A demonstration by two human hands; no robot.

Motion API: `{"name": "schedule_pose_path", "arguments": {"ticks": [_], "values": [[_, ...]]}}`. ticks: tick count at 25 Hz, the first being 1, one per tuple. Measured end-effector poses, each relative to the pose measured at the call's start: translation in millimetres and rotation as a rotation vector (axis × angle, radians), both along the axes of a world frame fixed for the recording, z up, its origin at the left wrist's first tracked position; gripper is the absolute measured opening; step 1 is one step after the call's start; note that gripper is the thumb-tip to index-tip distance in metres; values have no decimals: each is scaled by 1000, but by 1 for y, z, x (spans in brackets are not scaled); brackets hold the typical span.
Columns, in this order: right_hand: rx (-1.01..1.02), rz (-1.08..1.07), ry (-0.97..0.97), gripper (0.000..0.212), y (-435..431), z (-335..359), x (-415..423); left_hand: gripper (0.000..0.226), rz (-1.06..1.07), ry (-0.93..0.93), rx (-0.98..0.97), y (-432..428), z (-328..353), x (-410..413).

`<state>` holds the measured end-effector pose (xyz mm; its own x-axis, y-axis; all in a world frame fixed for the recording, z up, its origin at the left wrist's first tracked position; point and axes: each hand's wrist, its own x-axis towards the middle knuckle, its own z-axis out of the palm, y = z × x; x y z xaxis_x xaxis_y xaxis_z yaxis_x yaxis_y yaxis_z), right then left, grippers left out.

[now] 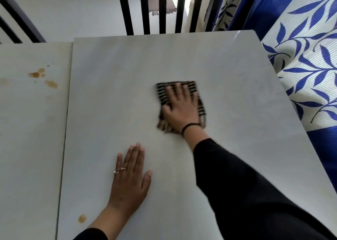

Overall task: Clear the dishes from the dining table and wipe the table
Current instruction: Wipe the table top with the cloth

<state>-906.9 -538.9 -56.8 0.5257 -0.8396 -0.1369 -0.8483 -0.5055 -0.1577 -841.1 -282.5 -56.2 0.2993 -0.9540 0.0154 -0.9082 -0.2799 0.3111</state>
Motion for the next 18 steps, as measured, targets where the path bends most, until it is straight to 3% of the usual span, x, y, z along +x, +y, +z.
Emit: {"name": "schedule_pose_path", "arguments": {"ticks": [4,7,10,13,16,18], "values": [[28,372,-25,71,119,0,21,67,-71,-18,9,66,-2,-8],[25,444,-22,71,167,-1,-30,62,-157,-54,11,121,-1,-15],[4,241,-9,74,174,3,-109,60,-178,-76,0,158,1,-13],[12,-131,58,74,161,12,-161,61,-125,-100,7,191,2,-4],[36,-380,95,70,137,11,-140,64,-33,-99,28,225,1,3],[38,-396,79,67,128,7,-96,68,46,-85,33,245,1,6]]}}
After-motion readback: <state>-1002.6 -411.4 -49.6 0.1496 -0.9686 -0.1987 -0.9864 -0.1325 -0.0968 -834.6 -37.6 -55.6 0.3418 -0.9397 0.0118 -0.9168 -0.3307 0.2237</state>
